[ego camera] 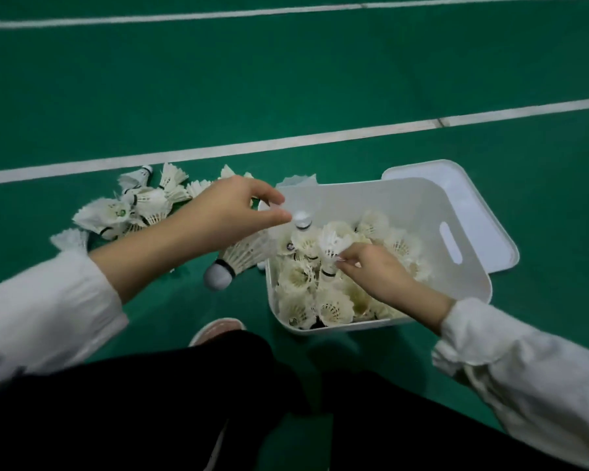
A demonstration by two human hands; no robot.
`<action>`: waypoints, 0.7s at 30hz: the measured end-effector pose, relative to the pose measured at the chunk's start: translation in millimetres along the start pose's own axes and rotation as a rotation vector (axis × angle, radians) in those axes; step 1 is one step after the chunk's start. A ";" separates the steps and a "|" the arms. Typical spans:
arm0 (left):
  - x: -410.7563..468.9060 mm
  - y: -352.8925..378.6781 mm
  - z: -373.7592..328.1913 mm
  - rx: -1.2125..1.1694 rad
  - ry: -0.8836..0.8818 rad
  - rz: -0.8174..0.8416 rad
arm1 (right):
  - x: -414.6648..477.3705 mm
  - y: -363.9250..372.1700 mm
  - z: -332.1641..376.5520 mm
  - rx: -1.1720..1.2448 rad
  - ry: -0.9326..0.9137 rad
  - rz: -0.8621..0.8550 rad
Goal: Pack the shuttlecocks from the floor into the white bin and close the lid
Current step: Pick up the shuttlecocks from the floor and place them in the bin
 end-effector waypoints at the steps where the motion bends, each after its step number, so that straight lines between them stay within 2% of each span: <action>1: -2.9 0.9 2.4 0.006 0.012 -0.004 | 4.9 4.5 -1.4 -0.006 -0.007 -0.010; 6: 4.0 9.4 21.7 -0.089 -0.021 -0.022 | 30.1 24.8 -20.2 -0.014 0.075 0.049; 10: 21.7 26.4 23.0 -0.141 -0.033 -0.013 | 31.7 58.6 -30.4 -0.213 0.030 0.180; 15: 33.3 51.8 22.2 -0.114 0.024 0.032 | 30.9 49.0 -28.0 -0.106 0.027 0.227; 17: 35.1 58.5 20.4 -0.047 0.076 0.041 | 27.5 21.3 -23.0 -0.065 0.016 0.121; 20: 42.1 67.0 16.6 -0.005 0.144 0.053 | 20.5 -32.3 -7.1 0.153 -0.062 -0.202; 21: 45.2 70.3 14.4 -0.006 0.160 0.058 | 20.3 -39.2 1.7 0.213 -0.109 -0.227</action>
Point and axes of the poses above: each hand's wrist, its own x-axis towards the middle knuckle, its own y-axis out of the palm, z = x × y, the point moved 10 cm from there along x, towards the middle knuckle, and after that the axes turned 3 degrees about -z, right-handed, at the moved point
